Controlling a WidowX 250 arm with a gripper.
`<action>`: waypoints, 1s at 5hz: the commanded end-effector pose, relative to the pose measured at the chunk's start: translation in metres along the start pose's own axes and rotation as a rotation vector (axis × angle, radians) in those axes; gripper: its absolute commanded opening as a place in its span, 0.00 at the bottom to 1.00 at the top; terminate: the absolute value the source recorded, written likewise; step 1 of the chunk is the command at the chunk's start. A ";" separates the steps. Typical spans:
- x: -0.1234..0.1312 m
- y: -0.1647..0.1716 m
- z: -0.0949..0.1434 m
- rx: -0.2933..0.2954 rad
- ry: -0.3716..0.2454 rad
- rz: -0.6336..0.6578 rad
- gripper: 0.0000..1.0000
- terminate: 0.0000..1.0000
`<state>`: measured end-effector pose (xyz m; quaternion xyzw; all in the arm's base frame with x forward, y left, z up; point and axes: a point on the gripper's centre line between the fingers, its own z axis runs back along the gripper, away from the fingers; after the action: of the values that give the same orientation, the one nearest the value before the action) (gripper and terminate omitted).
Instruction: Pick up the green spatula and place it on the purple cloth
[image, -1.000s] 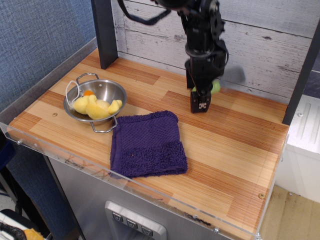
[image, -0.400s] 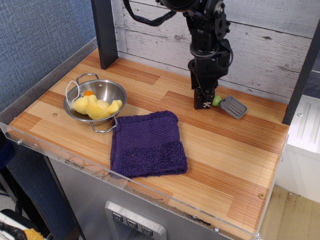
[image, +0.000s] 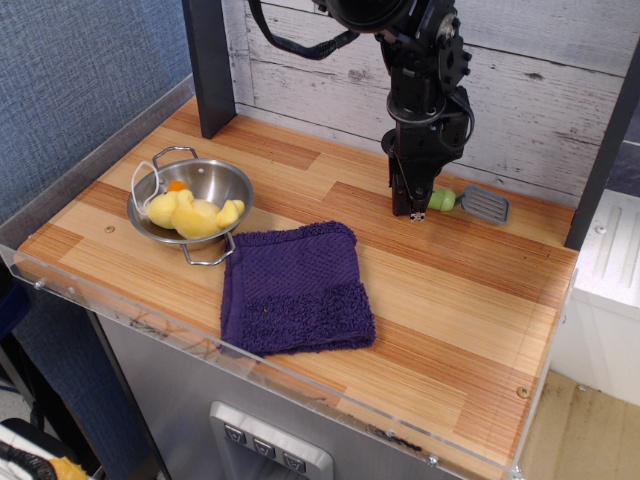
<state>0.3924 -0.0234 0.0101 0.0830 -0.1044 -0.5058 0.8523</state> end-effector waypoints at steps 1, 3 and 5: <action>-0.003 0.001 0.023 -0.015 -0.039 -0.027 0.00 0.00; -0.020 -0.003 0.067 -0.027 -0.056 -0.002 0.00 0.00; -0.032 -0.024 0.119 0.010 -0.097 -0.011 0.00 0.00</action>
<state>0.3200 -0.0110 0.1037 0.0513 -0.1262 -0.5140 0.8469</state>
